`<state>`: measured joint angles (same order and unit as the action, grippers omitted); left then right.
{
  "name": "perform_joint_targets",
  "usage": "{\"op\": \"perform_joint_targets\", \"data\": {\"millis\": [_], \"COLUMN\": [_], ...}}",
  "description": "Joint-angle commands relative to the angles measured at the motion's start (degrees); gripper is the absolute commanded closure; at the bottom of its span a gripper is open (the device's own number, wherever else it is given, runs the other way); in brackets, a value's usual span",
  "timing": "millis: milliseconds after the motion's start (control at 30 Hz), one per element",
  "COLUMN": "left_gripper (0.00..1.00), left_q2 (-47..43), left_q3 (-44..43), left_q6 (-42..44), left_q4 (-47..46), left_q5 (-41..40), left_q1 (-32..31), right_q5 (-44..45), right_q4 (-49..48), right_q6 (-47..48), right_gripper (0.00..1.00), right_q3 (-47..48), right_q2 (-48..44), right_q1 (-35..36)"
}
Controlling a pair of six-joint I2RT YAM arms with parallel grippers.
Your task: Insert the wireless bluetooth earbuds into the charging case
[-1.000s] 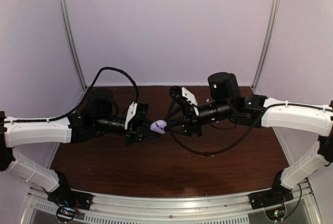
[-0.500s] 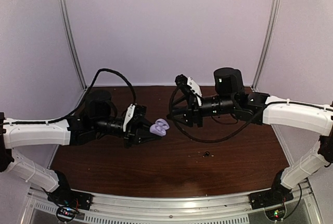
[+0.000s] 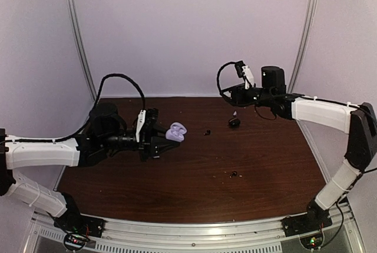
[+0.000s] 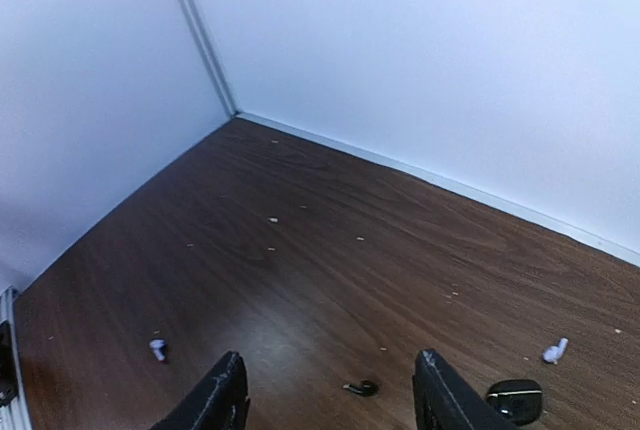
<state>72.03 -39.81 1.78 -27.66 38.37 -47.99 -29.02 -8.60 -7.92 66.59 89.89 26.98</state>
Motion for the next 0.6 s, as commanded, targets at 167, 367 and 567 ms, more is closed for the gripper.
{"op": "perform_joint_targets", "data": {"millis": [167, 367, 567], "left_gripper": [1.00, 1.00, 1.00], "left_q2": [-2.3, -2.0, -2.3], "left_q3": [0.7, 0.6, 0.9], "left_q6": [-1.6, -1.6, -1.5], "left_q4": [-4.3, -3.8, -3.2], "left_q5": [-2.6, -3.4, -3.9], "left_q1": [0.6, 0.7, 0.7], "right_q5": [16.5, 22.9, 26.6], "right_q4": [9.9, 13.7, 18.2], "right_q6": [1.0, 2.1, 3.5], "right_gripper": [0.43, 0.43, 0.44], "right_q3": [14.0, 20.7, 28.6], "right_q2": [19.1, 27.9, 35.2], "right_q1": [-7.4, -8.6, -8.6]}}
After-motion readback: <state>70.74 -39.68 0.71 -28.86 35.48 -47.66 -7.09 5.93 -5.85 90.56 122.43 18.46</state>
